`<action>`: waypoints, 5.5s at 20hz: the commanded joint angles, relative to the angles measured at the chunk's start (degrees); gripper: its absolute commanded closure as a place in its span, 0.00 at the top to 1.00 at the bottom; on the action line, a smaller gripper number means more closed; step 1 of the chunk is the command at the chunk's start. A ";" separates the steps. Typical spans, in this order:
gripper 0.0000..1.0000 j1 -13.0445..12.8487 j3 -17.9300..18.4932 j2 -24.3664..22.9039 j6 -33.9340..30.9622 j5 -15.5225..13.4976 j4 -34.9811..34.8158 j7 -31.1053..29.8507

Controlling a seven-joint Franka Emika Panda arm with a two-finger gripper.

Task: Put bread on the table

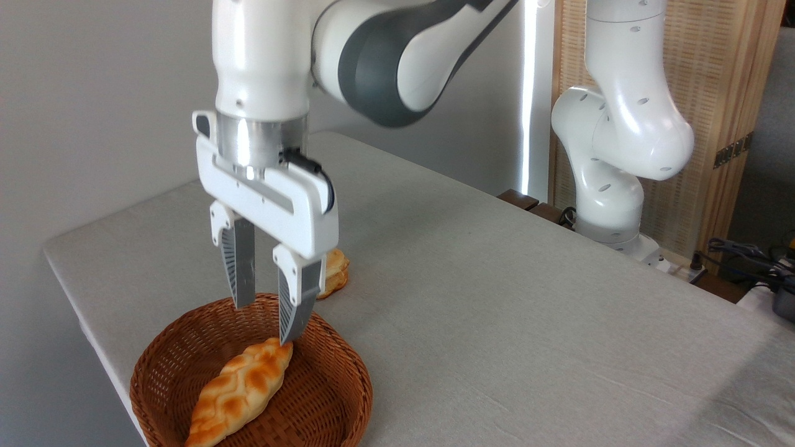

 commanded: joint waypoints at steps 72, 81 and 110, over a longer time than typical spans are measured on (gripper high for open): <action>0.26 -0.51 -0.05 -10.39 -13.94 -3.35 -4.71 2.82; 0.48 -0.51 1.19 -15.33 -14.83 1.47 -15.09 7.22; 1.00 -0.60 1.19 -13.13 -3.05 -0.88 -9.03 7.75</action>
